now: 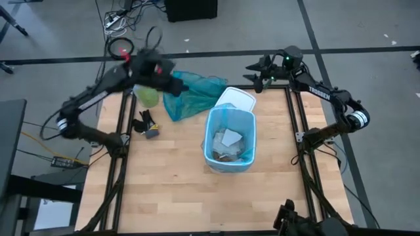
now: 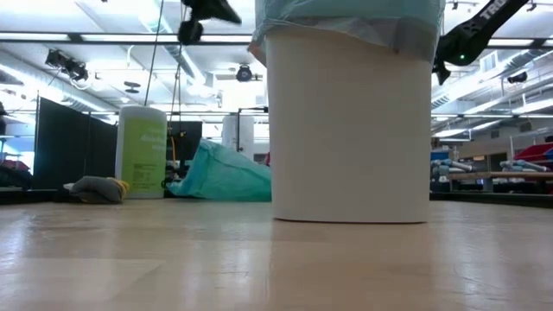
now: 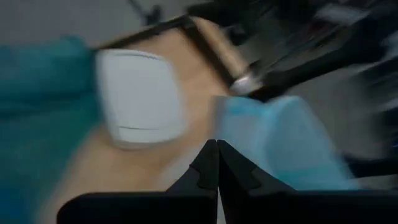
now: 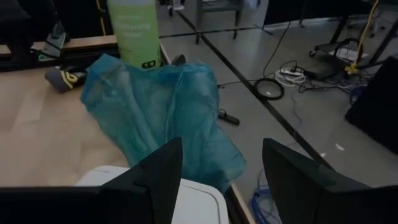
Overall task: Place trash/remove bag and relplace
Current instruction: Remove the light blue trash bag from the white trash bin
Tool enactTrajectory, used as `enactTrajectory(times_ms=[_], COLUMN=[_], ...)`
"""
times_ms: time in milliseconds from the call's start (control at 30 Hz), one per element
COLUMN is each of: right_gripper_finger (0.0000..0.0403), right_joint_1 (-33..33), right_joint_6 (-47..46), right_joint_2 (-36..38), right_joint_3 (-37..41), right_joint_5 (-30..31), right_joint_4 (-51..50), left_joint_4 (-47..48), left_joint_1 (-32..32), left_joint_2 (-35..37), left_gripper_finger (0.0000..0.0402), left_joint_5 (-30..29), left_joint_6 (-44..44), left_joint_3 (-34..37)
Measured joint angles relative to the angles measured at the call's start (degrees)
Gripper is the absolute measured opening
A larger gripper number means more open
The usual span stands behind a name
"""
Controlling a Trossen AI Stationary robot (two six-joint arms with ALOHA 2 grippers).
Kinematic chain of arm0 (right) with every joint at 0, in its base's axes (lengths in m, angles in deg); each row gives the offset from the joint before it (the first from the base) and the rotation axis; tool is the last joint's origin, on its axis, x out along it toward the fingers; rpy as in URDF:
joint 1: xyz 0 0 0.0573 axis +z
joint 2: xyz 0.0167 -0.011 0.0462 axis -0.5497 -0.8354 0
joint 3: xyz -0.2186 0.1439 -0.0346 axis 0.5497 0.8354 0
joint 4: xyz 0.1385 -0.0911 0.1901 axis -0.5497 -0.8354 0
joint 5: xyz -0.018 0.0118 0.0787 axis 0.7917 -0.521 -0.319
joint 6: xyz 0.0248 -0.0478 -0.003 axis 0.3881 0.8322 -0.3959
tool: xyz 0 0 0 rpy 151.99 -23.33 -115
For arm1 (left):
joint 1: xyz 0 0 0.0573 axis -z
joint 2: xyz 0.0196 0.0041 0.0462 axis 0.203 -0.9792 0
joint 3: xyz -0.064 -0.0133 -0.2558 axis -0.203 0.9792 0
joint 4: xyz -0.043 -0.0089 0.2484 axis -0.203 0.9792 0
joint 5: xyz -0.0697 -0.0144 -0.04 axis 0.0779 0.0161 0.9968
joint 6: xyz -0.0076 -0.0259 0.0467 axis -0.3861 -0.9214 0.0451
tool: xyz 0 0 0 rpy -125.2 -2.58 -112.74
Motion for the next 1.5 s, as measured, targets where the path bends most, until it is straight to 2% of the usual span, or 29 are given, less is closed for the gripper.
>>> enactTrajectory(times_ms=[100, 267, 400, 567, 700, 900, 1033, 1167, 1500], right_gripper_finger=[0.0208, 0.0208, 0.0208, 0.0208, 0.0208, 0.0208, 0.0208, 0.0208, 0.0208], right_joint_1=[0.0, 0.3, 0.5, 0.5, 0.7, 1.5, 2.4, 3.2, 5.2], right_joint_6=[-1.2, -1.3, -1.4, -1.4, -1.3, -1.3, -0.8, -0.8, -0.7], right_joint_2=[0.3, 0.3, 0.3, 0.3, 0.3, 0.3, 0.3, 0.3, 0.2], right_joint_3=[0.0, 0.0, 0.0, 0.0, 0.0, 0.0, 0.0, 0.0, 0.0], right_joint_5=[0.6, 1.5, 2.3, 2.5, 2.6, 3.1, 3.4, 3.4, 3.4], right_joint_4=[0.0, -0.1, -0.4, -0.4, -0.4, -0.4, -0.4, -0.4, -0.3], left_joint_4=[-15.0, -35.6, -55.2, -70.6, -72.1, -75.0, -82.5, -90.0, -97.3], left_joint_1=[3.9, 8.6, 12.6, 18.4, 21.5, 24.1, 27.1, 30.2, 34.0], left_joint_2=[8.5, 17.2, 19.8, 19.7, 19.7, 17.4, 13.6, 9.1, 0.5], left_gripper_finger=[0.0009, 0.0032, 0.0058, 0.0084, 0.0094, 0.0101, 0.0107, 0.0113, 0.0114], left_joint_5=[-0.3, -1.5, -1.5, -2.5, -4.9, -6.1, -6.3, -9.1, -14.0], left_joint_6=[-13.5, -27.7, -37.3, -44.7, -43.2, -40.5, -43.0, -45.7, -46.9], left_joint_3=[14.0, 36.5, 50.4, 61.6, 64.9, 65.0, 64.9, 64.9, 65.0])
